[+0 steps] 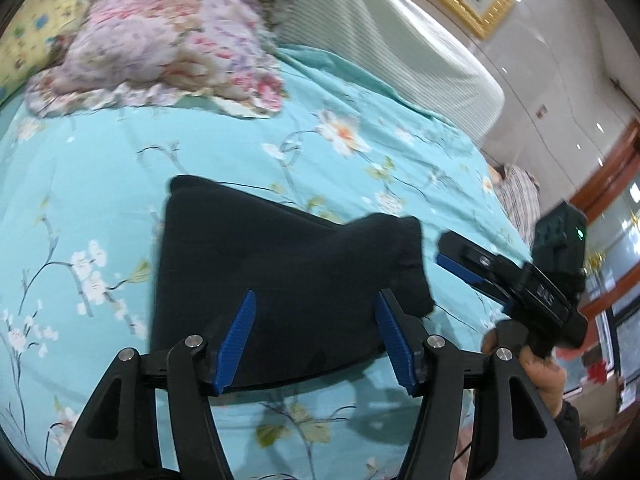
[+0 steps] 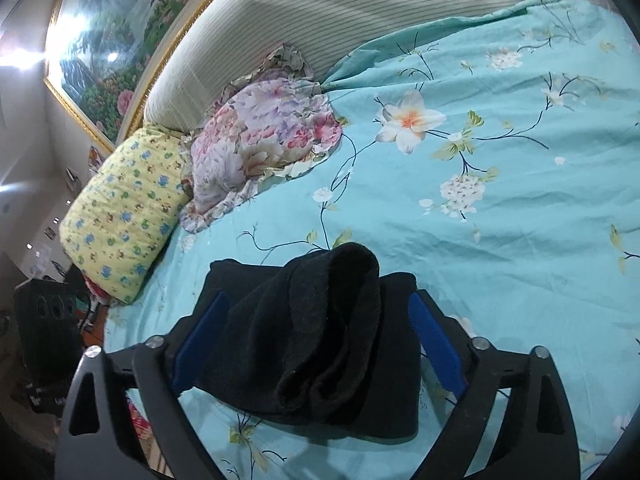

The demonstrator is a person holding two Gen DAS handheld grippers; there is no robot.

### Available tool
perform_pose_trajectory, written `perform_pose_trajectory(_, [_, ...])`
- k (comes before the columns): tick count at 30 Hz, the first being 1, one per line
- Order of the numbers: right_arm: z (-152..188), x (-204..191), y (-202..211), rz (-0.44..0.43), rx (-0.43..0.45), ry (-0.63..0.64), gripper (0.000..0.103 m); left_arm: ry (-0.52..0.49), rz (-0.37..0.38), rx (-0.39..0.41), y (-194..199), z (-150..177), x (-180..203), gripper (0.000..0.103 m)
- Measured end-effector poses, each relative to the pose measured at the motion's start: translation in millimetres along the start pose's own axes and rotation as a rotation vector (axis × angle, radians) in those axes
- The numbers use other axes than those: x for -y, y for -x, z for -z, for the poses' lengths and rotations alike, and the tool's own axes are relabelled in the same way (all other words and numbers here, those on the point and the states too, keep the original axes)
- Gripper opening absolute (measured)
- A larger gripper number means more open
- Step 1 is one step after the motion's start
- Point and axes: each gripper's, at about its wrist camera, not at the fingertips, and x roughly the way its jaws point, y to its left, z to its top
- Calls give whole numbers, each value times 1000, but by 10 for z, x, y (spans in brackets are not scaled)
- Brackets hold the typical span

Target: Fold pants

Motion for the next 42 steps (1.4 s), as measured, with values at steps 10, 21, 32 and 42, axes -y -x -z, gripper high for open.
perform_pose_trajectory(10, [120,-240,-10,111,2,38,102,118,-32,18,110,-32,-467,67])
perform_pose_trajectory(21, [239,-213,-94,176,-20,-21,102,173,-31,1,87,-20,-683,73])
perform_pose_trajectory(32, [316,-124,-230,184,-49,-71,102,202,-22,-41,-80,-35,-770,76])
perform_pose_trajectory(42, [372,41,-323,183,-78,-111,102,235,-25,-94,-319,-27,-834,76])
